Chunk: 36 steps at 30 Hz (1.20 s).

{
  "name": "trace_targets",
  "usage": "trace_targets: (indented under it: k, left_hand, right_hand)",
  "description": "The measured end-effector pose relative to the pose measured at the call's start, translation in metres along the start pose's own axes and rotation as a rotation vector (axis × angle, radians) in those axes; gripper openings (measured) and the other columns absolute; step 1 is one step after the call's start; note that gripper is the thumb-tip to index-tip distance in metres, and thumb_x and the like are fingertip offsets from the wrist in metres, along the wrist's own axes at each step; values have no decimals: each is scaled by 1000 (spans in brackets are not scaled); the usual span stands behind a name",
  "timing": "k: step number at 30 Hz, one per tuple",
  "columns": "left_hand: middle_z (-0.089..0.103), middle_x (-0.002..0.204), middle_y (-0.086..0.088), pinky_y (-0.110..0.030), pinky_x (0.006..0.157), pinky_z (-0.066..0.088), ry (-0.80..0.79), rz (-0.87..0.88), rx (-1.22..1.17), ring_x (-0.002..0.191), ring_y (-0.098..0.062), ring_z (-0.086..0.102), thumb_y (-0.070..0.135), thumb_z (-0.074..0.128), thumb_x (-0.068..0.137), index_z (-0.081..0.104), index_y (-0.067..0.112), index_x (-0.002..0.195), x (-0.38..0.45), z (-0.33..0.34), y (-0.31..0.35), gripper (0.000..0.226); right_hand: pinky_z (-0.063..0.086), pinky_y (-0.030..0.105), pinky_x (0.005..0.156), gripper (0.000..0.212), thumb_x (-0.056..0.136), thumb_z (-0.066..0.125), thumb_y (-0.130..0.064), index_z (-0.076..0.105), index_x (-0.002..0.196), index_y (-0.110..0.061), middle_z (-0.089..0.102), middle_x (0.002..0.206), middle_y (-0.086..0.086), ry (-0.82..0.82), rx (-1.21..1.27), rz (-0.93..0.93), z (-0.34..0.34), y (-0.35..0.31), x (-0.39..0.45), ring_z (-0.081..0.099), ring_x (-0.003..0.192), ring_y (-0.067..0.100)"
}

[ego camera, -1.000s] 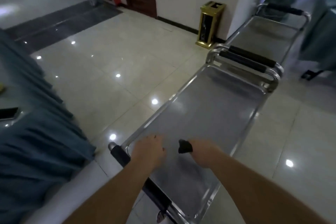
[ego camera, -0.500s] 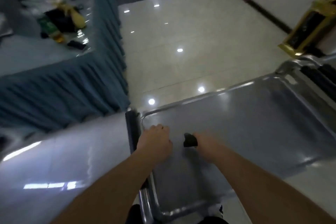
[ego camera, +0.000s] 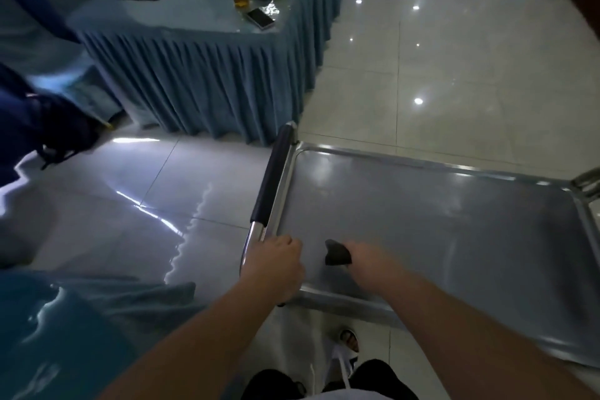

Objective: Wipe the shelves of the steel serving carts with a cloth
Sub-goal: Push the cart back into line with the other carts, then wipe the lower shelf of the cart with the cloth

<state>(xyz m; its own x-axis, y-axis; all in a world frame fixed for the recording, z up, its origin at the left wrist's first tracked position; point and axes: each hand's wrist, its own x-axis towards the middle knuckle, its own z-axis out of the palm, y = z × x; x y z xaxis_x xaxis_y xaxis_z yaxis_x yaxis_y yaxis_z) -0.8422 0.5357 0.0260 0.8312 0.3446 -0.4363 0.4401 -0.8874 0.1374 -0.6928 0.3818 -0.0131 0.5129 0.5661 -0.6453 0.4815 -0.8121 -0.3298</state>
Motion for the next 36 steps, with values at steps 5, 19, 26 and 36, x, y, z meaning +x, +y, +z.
trace_targets:
  k: [5, 19, 26, 36]
  left_hand:
    - [59, 139, -1, -41, 109, 44, 21, 5, -87, 129, -25, 53, 34, 45, 104, 54, 22, 141, -43, 39, 2, 40]
    - [59, 131, 1, -39, 103, 47, -120, -197, -274, 117, -19, 56, 37, 46, 104, 55, 24, 136, -115, 189, 3, 36]
    - [59, 131, -1, -33, 88, 44, -132, -476, -389, 102, -13, 51, 33, 49, 105, 57, 21, 134, -100, 255, 0, 33]
    - [59, 141, 0, -45, 99, 57, 114, -650, -674, 108, -18, 64, 39, 61, 101, 48, 27, 151, 4, 361, -60, 53]
  right_hand:
    - [55, 42, 92, 36, 99, 52, -13, 60, 130, -27, 69, 118, 7, -13, -21, -32, 38, -5, -45, 66, 102, 27]
    - [50, 35, 84, 37, 101, 54, -21, 53, 138, -27, 68, 126, 7, -102, -27, -110, 163, 37, -78, 64, 112, 30]
    - [53, 44, 92, 46, 99, 51, -20, 49, 145, -26, 64, 132, 12, -35, -17, -169, 205, 64, -6, 64, 117, 36]
    - [53, 45, 94, 47, 99, 51, -20, 50, 144, -30, 63, 132, 13, 99, -60, -283, 277, 89, 116, 62, 116, 38]
